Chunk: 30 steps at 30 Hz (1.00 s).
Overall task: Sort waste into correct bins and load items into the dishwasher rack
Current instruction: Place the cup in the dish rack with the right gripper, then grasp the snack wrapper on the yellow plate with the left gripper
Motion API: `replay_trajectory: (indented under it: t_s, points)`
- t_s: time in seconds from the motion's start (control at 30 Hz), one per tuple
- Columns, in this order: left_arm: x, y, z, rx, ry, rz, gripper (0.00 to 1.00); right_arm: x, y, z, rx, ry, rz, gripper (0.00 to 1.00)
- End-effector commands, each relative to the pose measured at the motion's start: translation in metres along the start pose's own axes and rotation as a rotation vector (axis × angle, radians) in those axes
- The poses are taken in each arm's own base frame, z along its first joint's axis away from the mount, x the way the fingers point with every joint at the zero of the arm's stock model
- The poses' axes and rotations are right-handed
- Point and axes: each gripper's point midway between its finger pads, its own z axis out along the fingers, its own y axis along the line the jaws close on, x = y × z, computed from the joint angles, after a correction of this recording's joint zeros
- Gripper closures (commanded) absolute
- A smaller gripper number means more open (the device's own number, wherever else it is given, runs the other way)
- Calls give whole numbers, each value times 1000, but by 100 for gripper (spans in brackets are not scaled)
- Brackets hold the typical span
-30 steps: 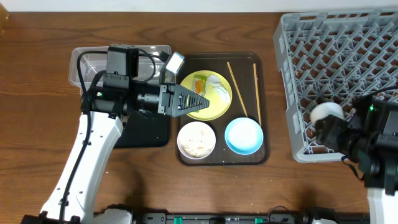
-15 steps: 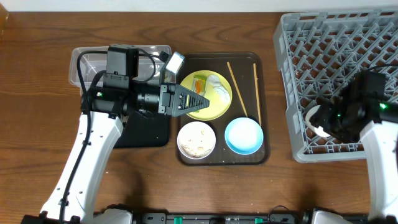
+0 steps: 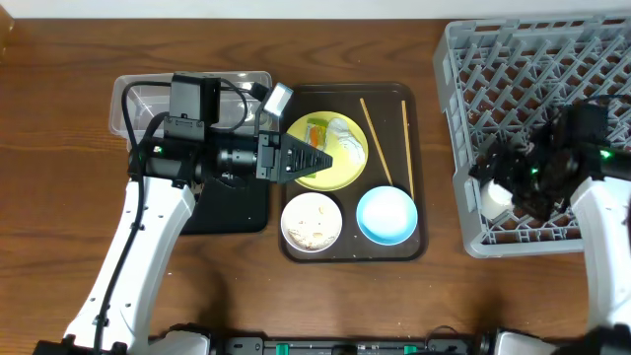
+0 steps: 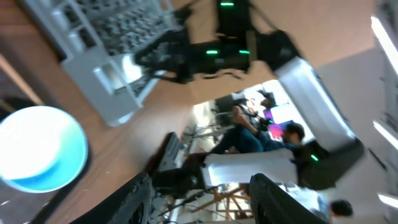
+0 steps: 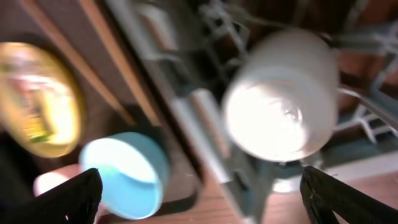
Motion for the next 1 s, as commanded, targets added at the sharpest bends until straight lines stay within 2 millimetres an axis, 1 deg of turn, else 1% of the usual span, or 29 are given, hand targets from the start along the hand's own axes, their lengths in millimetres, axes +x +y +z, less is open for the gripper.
replay_trajectory:
  t_s: [0.0,0.1,0.17,0.2,0.23,0.27,0.3,0.4,0.43,0.47,0.5,0.57,0.63,0.77,0.87,0.97]
  points:
    - [-1,29,5,-182,-18,7,46,-4,45,-51,-201,-122,-144,1]
    - [3,62,8,-408,-17,1,46,4,66,-79,-296,-197,-267,1]
    - [6,94,3,-652,-22,27,46,12,73,-94,-327,-240,-315,1]
    - [5,105,-1,-754,-27,48,46,15,75,-99,-332,-251,-326,1]
    - [5,114,-5,-849,-31,75,37,20,77,-103,-337,-259,-338,1]
    - [3,119,-6,-926,-35,111,21,24,79,-106,-341,-265,-349,1]
    - [1,120,-3,-960,-39,142,11,26,80,-109,-345,-270,-355,1]
    - [-6,109,17,-934,-53,236,11,32,81,-112,-348,-272,-364,1]
    - [-11,105,23,-925,-60,281,20,33,81,-112,-349,-270,-367,1]
    - [-17,106,23,-942,-76,305,28,35,81,-112,-349,-263,-367,1]
    - [-23,111,20,-987,-103,311,30,36,81,-111,-348,-258,-374,1]
    - [-32,129,10,-1087,-150,278,30,38,81,-110,-346,-247,-374,1]
    - [-32,151,10,-1145,-128,256,30,39,82,-109,-348,-242,-380,1]
    - [-26,203,24,-1190,-46,198,30,43,87,-108,-356,-233,-402,1]
    - [-23,234,34,-1208,-7,173,30,45,88,-108,-359,-229,-409,1]
    - [-20,261,34,-1269,10,163,31,46,89,-107,-361,-226,-413,1]
